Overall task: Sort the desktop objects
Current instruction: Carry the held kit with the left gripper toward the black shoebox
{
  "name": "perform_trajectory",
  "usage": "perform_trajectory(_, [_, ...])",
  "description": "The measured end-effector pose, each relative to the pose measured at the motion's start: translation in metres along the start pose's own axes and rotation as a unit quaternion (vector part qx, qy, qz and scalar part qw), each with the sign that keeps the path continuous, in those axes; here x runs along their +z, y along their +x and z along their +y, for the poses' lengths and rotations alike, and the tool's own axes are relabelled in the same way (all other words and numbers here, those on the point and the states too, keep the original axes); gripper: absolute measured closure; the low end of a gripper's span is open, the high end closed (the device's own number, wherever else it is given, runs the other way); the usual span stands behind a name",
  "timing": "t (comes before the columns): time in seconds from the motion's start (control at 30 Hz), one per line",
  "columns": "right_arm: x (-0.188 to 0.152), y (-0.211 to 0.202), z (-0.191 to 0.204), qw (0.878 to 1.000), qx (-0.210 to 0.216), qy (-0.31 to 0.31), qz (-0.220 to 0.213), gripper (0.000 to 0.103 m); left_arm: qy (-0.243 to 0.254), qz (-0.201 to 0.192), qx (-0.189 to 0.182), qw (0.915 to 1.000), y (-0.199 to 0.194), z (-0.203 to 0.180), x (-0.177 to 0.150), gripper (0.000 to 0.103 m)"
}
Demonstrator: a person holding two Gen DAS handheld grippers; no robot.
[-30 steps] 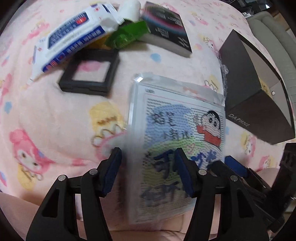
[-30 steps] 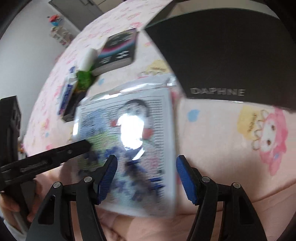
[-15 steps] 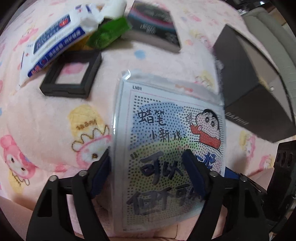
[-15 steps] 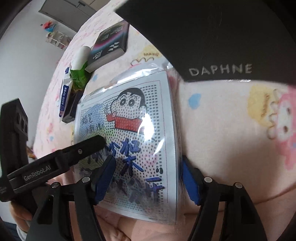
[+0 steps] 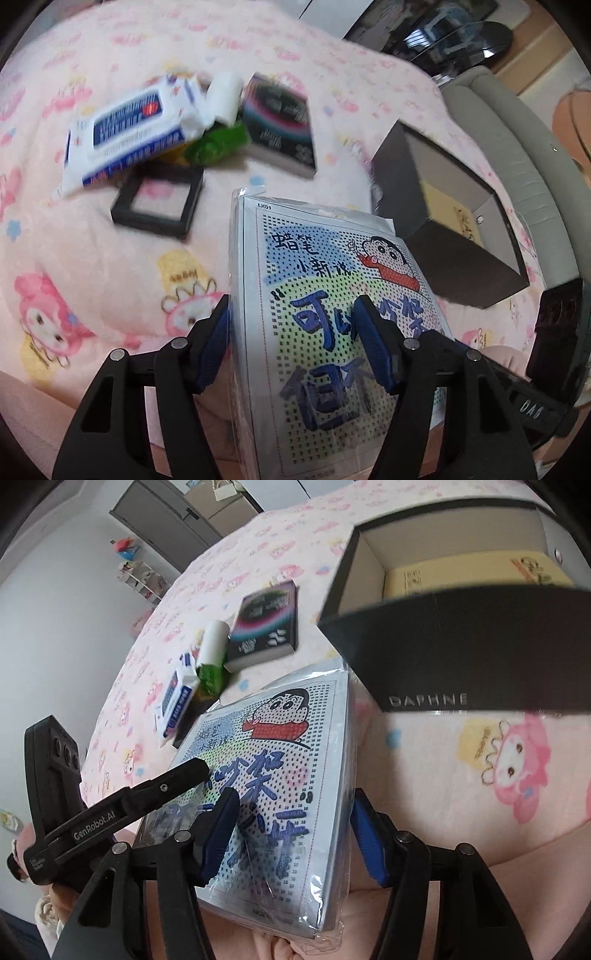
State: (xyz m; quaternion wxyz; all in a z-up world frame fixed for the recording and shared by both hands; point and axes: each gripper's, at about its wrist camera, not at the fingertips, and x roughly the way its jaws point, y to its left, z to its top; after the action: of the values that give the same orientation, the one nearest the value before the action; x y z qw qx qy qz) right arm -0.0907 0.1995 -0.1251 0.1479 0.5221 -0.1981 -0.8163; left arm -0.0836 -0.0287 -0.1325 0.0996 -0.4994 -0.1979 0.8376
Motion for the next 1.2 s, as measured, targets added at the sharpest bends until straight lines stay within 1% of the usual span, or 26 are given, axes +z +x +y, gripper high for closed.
perform_trajectory(0.2, [0.001,-0.01,0.01,1.0,0.005,-0.012,-0.01,0.046,0.012,-0.029,-0.009,0.9995,-0.013,-0.003,0.003,0.037])
perform_trajectory(0.3, [0.002,-0.016,0.014,0.999,0.008,-0.026,-0.027,0.046,0.032,-0.05,0.0,0.9982,-0.015,-0.01,0.007,0.037])
perform_trajectory(0.4, [0.001,-0.017,0.009,0.999,0.025,-0.019,-0.033,0.046,0.046,-0.066,0.002,0.9968,-0.023,-0.014,0.005,0.038])
perform_trajectory(0.5, [0.0,-0.024,0.012,0.998,0.03,-0.027,-0.045,0.046,0.05,-0.083,-0.008,0.9953,-0.028,-0.014,0.006,0.037])
perform_trajectory(0.63, [0.0,-0.04,0.024,0.995,0.018,-0.055,-0.08,0.046,0.05,-0.105,-0.028,0.9928,-0.038,-0.014,0.005,0.036])
perform_trajectory(0.87, [0.003,-0.048,0.015,0.994,0.016,-0.049,-0.099,0.046,0.065,-0.103,-0.05,0.9913,-0.035,-0.025,0.006,0.036])
perform_trajectory(1.03, [0.007,-0.058,0.011,0.992,0.007,-0.067,-0.111,0.046,0.097,-0.119,-0.04,0.9874,-0.038,-0.048,0.006,0.036])
perform_trajectory(1.1, [0.01,-0.06,0.007,0.991,0.0,-0.07,-0.112,0.046,0.107,-0.118,-0.037,0.9866,-0.035,-0.057,0.009,0.036])
perform_trajectory(1.2, [0.016,-0.066,-0.004,0.991,-0.004,-0.059,-0.118,0.046,0.112,-0.109,-0.05,0.9864,-0.025,-0.07,0.015,0.036])
